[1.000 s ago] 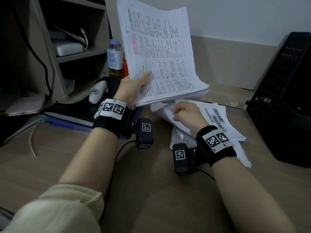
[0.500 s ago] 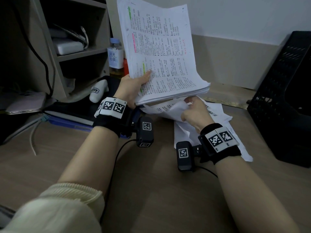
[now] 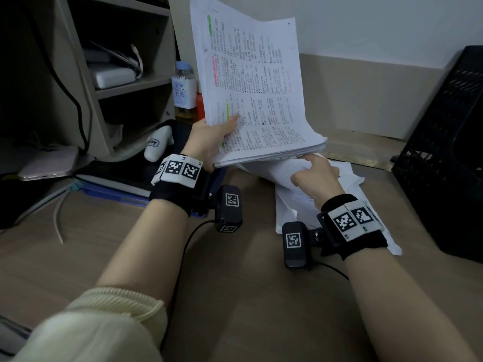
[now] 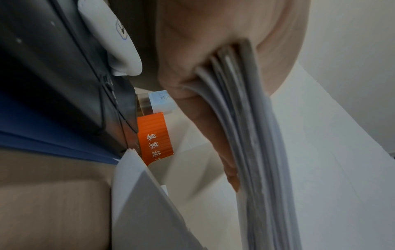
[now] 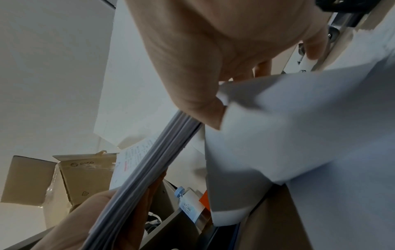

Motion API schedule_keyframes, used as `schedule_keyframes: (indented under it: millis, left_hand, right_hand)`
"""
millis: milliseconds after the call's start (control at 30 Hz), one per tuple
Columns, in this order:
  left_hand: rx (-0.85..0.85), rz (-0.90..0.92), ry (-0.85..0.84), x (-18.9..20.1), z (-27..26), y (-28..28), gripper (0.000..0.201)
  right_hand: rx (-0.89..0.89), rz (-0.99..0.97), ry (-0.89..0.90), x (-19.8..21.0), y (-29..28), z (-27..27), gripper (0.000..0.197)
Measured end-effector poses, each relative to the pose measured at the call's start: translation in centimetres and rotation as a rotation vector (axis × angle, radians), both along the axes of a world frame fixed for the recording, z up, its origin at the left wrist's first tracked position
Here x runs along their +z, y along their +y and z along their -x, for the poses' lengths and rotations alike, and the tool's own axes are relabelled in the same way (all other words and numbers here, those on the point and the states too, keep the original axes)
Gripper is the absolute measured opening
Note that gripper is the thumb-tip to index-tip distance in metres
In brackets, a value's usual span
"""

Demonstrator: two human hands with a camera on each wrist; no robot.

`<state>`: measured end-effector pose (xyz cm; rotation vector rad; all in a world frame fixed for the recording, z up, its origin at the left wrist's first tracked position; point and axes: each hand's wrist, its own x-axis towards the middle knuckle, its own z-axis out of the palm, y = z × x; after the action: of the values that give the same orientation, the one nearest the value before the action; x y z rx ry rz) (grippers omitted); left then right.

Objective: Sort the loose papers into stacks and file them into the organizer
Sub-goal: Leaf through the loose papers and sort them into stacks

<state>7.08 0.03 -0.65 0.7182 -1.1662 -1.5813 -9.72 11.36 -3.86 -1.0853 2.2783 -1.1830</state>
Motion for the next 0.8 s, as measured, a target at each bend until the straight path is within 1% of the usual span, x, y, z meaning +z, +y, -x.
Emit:
schedule_keyframes:
  millis: [33, 67, 133, 167, 200, 233, 367, 433, 500, 567, 600, 700, 733, 800]
  left_hand:
    - [0.001, 0.000, -0.004, -0.1, 0.0, -0.1, 0.025]
    - [0.003, 0.000, -0.008, -0.2, -0.1, -0.2, 0.027]
    - [0.008, -0.004, -0.018, -0.3, -0.1, -0.3, 0.031]
    - [0.009, -0.009, -0.019, -0.3, -0.2, -0.3, 0.033]
    - [0.010, -0.016, -0.017, -0.3, -0.2, -0.4, 0.034]
    - [0.010, -0.022, -0.017, -0.3, -0.2, -0.4, 0.035]
    - [0.014, -0.029, -0.025, -0.4, -0.3, -0.5, 0.034]
    - [0.005, -0.030, -0.025, -0.4, -0.3, -0.5, 0.032]
    - [0.005, -0.024, -0.032, -0.4, -0.3, -0.4, 0.031]
    - [0.005, -0.019, -0.035, -0.3, -0.3, -0.4, 0.030]
    - [0.005, -0.020, -0.034, -0.3, -0.3, -0.4, 0.030]
    - [0.003, -0.025, -0.042, -0.3, -0.3, -0.4, 0.032]
    - [0.003, -0.024, -0.045, -0.3, -0.4, -0.4, 0.032]
    - [0.000, -0.024, -0.047, -0.3, -0.4, -0.4, 0.031]
  right_hand:
    - [0.027, -0.007, 0.013, 0.0, -0.1, 0.1, 0.057]
    - [0.062, 0.010, 0.017, 0.1, 0.0, -0.1, 0.049]
    - [0.090, -0.026, 0.046, 0.3, 0.0, -0.3, 0.017]
    - [0.095, -0.062, 0.073, 0.2, -0.1, -0.2, 0.018]
    - [0.107, -0.098, 0.100, 0.2, -0.1, -0.1, 0.028]
    - [0.124, -0.143, 0.112, 0.3, 0.0, -0.1, 0.032]
    - [0.144, -0.309, 0.205, 0.5, 0.2, 0.2, 0.033]
    - [0.149, -0.357, 0.258, 0.9, 0.5, 0.1, 0.027]
    - [0.173, -0.372, 0.310, 1.3, 0.9, 0.0, 0.008]
    - [0.198, -0.373, 0.288, 1.1, 1.0, 0.2, 0.021]
    - [0.223, -0.382, 0.231, 1.0, 1.1, 0.1, 0.029]
    - [0.279, -0.438, 0.071, 1.2, 1.2, -0.3, 0.066]
    - [0.275, -0.443, 0.036, 1.2, 1.2, -0.3, 0.074]
    - [0.228, -0.408, -0.028, 1.0, 1.0, -0.1, 0.082]
